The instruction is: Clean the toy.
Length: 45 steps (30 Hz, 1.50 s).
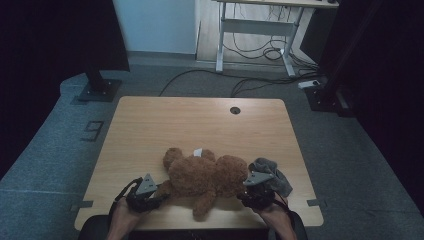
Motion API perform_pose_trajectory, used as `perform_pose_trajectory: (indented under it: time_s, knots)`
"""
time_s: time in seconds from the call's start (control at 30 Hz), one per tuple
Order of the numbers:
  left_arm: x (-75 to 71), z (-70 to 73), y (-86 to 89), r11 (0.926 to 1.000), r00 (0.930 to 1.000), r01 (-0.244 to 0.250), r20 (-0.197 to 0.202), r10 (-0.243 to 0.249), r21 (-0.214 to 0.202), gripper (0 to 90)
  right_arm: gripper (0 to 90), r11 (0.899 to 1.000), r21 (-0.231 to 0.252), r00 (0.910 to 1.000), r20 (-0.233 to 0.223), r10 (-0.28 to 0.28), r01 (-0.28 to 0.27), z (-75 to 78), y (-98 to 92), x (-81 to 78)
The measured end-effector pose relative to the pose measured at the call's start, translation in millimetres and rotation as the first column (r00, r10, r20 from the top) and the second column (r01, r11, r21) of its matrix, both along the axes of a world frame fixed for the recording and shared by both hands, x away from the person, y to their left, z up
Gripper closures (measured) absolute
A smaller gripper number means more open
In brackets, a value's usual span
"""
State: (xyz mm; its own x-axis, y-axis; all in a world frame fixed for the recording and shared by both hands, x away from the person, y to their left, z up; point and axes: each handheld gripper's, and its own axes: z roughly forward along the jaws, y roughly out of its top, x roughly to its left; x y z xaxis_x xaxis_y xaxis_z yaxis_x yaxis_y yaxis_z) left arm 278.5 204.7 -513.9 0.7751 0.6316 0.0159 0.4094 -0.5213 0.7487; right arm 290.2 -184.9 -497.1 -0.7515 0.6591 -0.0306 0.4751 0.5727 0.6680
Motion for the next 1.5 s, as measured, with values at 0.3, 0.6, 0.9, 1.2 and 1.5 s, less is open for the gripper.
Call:
perform_pose_trajectory:
  time_s: [0.3, 0.6, 0.9, 1.2, 1.5]
  knots:
    - [1.4, 22.5, 3.1, 0.9984, 0.9981, -0.003, 0.061, 0.006, -0.056, 65.7, 69.5, 0.998, 0.052, 0.9997, 0.01, -0.023, 0.022, 12.2, -3.9, 7.5]
    - [7.7, 51.9, 5.3, 0.9958, 0.9927, 0.008, 0.12, 0.003, -0.091, 67.6, 73.0, 0.996, 0.088, 0.9987, 0.041, -0.032, 0.028, 38.0, -6.1, 16.8]
    - [11.4, 76.4, 2.5, 0.9937, 0.9883, 0.029, 0.152, -0.013, -0.108, 68.1, 72.8, 0.992, 0.119, 0.9988, 0.016, -0.046, 0.044, 60.9, -13.0, 26.1]
    - [11.6, 97.2, -2.1, 0.9925, 0.9838, 0.048, 0.177, -0.028, -0.112, 70.8, 72.9, 0.991, 0.118, 0.9982, -0.014, -0.058, 0.059, 74.3, -17.4, 31.6]
    - [30.1, 92.4, -4.1, 0.9856, 0.9939, 0.034, 0.109, -0.016, -0.166, 71.5, 71.4, 0.989, 0.113, 0.9916, -0.099, -0.083, 0.094, 59.1, -21.4, 51.1]
